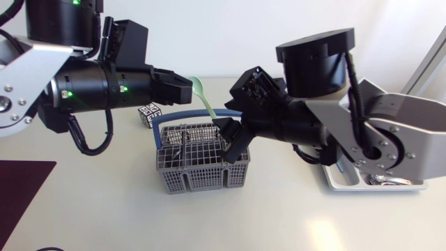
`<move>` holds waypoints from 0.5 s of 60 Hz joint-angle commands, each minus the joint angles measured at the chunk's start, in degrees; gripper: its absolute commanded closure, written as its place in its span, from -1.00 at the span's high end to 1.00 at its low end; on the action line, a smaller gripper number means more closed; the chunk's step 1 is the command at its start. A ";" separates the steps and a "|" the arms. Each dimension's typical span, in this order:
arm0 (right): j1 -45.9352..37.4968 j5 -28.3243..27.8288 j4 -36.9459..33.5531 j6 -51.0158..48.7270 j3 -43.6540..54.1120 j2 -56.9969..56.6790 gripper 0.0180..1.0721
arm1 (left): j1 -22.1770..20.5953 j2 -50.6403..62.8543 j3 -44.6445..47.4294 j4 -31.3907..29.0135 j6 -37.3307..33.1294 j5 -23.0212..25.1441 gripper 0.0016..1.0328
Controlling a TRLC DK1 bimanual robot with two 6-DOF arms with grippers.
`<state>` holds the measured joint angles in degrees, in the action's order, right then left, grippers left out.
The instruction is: Transfer all utensils from the basket to the drawer tray.
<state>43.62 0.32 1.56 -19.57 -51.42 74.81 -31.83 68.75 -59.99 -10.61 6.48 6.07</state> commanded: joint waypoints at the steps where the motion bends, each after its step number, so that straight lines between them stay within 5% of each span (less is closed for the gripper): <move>1: 0.86 1.27 2.04 2.17 -1.76 2.27 0.01 | -0.07 0.95 -2.33 -0.11 2.22 0.88 -0.94; 30: 1.12 2.32 8.81 1.64 0.00 3.86 -0.22 | -1.12 1.56 -0.04 3.49 3.36 3.16 -0.94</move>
<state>44.27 1.83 9.30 -19.05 -52.07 78.04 -32.69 69.43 -60.12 -7.86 7.99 8.43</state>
